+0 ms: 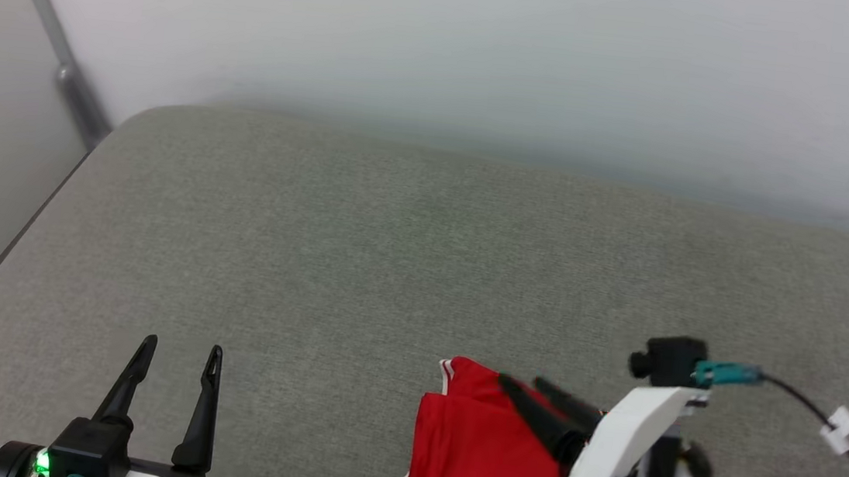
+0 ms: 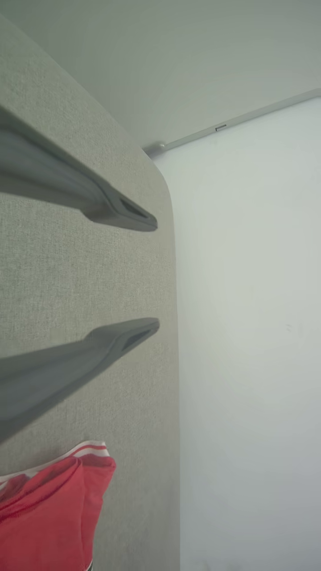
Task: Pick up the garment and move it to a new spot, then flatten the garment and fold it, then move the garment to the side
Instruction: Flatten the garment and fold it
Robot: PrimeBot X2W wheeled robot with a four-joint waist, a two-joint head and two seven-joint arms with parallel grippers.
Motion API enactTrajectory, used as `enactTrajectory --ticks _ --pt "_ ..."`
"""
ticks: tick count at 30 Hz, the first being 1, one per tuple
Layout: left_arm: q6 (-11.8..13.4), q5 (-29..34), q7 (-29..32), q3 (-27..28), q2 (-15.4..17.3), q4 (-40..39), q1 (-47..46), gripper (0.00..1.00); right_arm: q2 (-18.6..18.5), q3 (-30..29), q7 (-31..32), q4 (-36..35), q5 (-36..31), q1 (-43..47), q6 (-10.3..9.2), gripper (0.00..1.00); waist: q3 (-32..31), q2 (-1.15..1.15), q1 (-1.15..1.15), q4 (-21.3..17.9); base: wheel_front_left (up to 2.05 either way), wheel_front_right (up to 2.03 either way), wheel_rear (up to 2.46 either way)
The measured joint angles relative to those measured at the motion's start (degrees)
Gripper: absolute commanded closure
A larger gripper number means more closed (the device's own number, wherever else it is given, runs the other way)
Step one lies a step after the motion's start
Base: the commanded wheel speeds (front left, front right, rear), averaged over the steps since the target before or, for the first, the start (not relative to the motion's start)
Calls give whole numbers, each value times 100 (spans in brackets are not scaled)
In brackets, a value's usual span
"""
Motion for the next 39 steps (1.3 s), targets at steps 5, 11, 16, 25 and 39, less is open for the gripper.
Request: enactTrajectory --ticks 5,11,16,25,39 --pt "-8 -1 0 -8 -2 -38 7 0 -7 -786 230 -366 -1000 -116 -1 0 -6 0 0 -216 0 0 0" --pt "-9 -55 0 -24 -81 -121 -49 0 -497 -1195 -282 -1228 -2654 -292 0 0 94 0 0 -431 0 0 0" --pt "-10 -115 0 -34 -149 -189 -141 0 -876 -1588 -1339 -1636 -3314 -55 0 0 193 0 0 -543 0 0 0" --pt "-15 -245 0 -136 -209 -328 -150 0 -706 -2214 -2751 -1953 -3534 943 0 0 256 0 0 -603 0 0 0" --pt "-15 -426 0 -308 -143 -383 -47 0 -308 -2171 -3354 -1861 -3634 1372 1 0 180 0 0 -612 0 0 0"
